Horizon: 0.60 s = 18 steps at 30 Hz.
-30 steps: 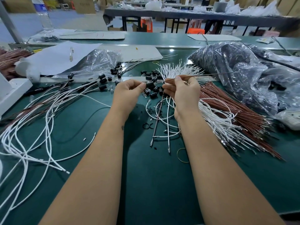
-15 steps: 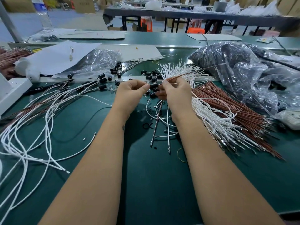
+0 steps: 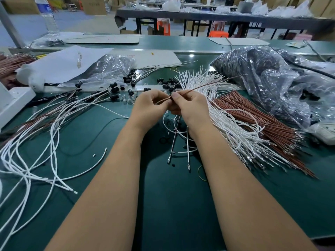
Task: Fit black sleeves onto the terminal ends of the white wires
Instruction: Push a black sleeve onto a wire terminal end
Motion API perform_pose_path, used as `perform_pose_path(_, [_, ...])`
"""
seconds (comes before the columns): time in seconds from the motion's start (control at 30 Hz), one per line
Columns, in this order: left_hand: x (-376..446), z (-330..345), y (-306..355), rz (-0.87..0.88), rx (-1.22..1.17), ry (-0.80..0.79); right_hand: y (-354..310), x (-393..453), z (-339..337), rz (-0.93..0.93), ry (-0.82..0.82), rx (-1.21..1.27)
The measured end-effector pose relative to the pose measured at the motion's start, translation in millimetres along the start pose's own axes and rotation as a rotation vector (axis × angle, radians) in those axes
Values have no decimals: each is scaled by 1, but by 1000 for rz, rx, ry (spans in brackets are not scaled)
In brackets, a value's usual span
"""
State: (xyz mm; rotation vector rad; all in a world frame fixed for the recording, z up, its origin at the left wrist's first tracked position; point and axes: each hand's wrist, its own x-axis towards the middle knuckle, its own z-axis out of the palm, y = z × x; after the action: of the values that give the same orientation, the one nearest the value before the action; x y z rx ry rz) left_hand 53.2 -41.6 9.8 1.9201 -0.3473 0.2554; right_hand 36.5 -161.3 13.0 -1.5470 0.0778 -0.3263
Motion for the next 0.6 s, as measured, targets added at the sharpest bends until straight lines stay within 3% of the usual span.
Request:
perform_pose_path(0.17, [4, -5, -9, 2, 365, 119, 1, 3, -4, 11, 114, 61])
perform_pose_path(0.27, [4, -10, -13, -132, 648, 281, -1, 5, -11, 43, 193, 205])
perform_pose_path(0.37, [3, -12, -12, -220, 744, 381, -2, 5, -12, 47, 203, 294])
perform_pose_path(0.47, [2, -10, -10, -127, 709, 406, -1, 5, -11, 57, 184, 310])
perform_pose_path(0.6, [1, -1, -4, 176, 513, 327, 0, 4, -8, 81, 92, 269])
